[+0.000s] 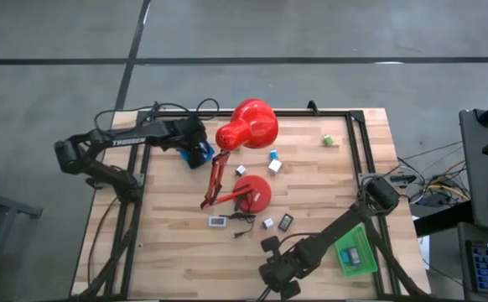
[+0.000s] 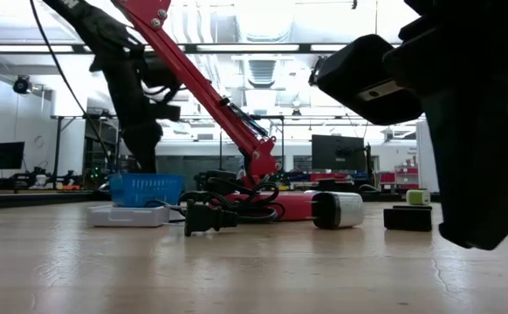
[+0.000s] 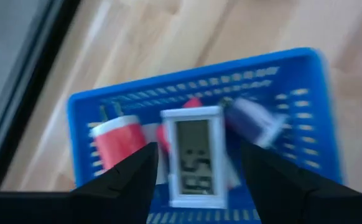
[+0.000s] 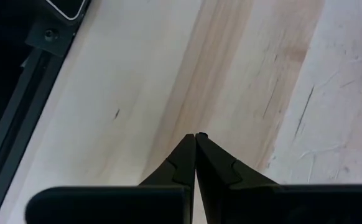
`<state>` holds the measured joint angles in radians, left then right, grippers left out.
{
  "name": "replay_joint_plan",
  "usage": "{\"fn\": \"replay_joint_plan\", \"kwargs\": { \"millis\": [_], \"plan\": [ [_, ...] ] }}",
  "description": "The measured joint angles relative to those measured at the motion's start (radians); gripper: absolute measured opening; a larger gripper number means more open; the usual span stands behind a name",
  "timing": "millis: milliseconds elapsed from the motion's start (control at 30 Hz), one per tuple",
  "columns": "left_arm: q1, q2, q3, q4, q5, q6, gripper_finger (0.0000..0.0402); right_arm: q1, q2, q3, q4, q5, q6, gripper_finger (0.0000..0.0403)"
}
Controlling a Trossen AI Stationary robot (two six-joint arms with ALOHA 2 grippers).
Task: Pick & Place Office items
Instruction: Put the top white digital clock into the green bin
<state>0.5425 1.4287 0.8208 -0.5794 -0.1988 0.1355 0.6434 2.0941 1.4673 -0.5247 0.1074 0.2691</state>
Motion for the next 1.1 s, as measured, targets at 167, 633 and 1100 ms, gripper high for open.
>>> {"fn": "replay_joint_plan", "kwargs": {
  "millis": [167,633,1100],
  "plan": [
    [0.003,0.034,0.004,0.015,-0.030,-0.020,0.0232,0.000,0.000,0.000,-0.001,-0.004,0.000,0.0008],
    [0.013,0.137,0.012,0.022,-0.001,-0.031,0.0232,0.000,-0.010,0.000,-0.011,-0.007,-0.004,0.0008],
    [0.013,0.126,0.025,0.018,-0.010,-0.013,0.0135,-0.004,-0.010,0.000,-0.012,-0.006,-0.001,0.0008]
  ]
}}
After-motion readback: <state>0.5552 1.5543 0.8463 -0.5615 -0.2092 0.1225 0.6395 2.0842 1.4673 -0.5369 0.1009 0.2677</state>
